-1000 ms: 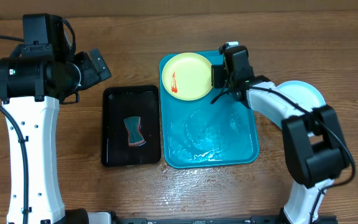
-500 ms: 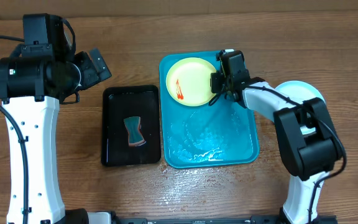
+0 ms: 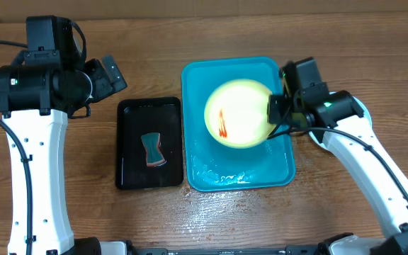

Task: Clean dirty plates on tray and stack at the side
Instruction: 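Grasp the stained yellow plate rim with the right gripper, pull to center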

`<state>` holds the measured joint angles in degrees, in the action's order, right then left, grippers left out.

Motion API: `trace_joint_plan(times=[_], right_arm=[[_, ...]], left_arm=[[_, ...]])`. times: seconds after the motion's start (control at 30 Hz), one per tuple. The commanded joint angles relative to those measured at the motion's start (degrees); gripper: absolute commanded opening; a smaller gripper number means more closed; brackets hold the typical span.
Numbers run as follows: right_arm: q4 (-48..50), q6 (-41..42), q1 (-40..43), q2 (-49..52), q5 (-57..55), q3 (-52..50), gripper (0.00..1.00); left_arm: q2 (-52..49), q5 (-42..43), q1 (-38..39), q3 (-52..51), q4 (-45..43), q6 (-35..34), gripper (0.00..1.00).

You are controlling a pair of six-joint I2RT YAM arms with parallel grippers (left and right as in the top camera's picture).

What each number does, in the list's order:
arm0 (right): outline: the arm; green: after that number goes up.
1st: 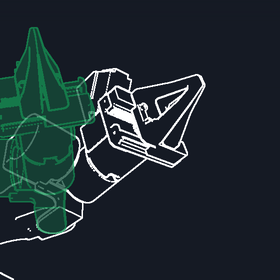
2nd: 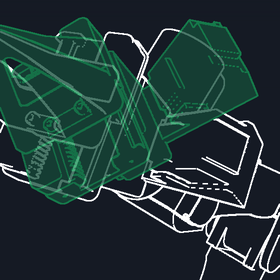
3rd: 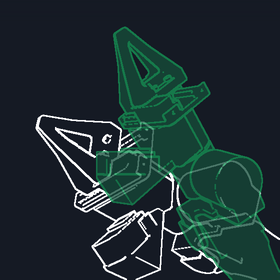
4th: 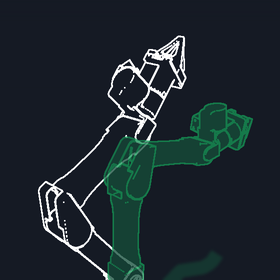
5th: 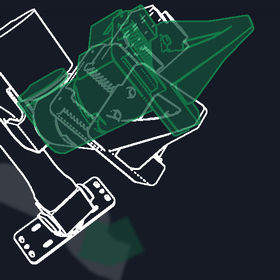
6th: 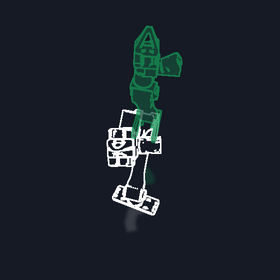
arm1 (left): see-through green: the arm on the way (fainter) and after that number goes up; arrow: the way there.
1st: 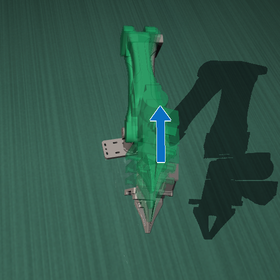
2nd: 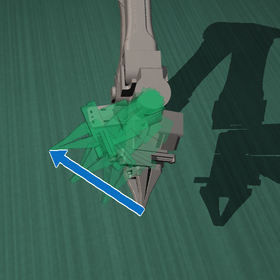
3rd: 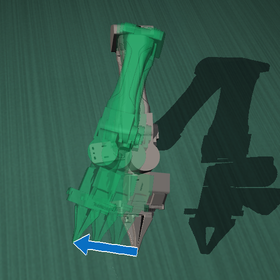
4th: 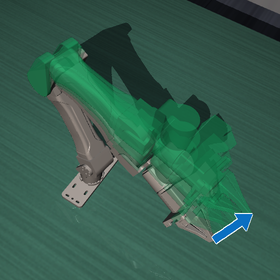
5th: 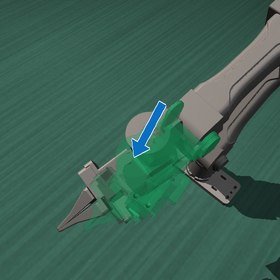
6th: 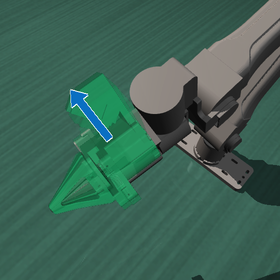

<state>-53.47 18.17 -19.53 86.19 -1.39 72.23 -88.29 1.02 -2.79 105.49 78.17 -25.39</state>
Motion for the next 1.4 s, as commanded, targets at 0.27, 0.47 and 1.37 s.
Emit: trace_joint_plan(times=[0.27,0.47,1.37], right_arm=[[24.33,8.83,-0.02,4.31,2.89,-21.42,0.04],[28.22,5.66,-0.02,4.28,3.08,-23.61,0.06],[15.15,-1.75,0.13,-8.79,5.20,-20.09,0.33]], left_arm=[[-0.48,6.84,-0.24,0.66,-0.15,0.04,1.00],[-0.46,7.48,-0.20,0.66,0.61,0.15,1.00],[-8.35,3.63,10.73,-44.68,-27.06,-1.64,0.50]])
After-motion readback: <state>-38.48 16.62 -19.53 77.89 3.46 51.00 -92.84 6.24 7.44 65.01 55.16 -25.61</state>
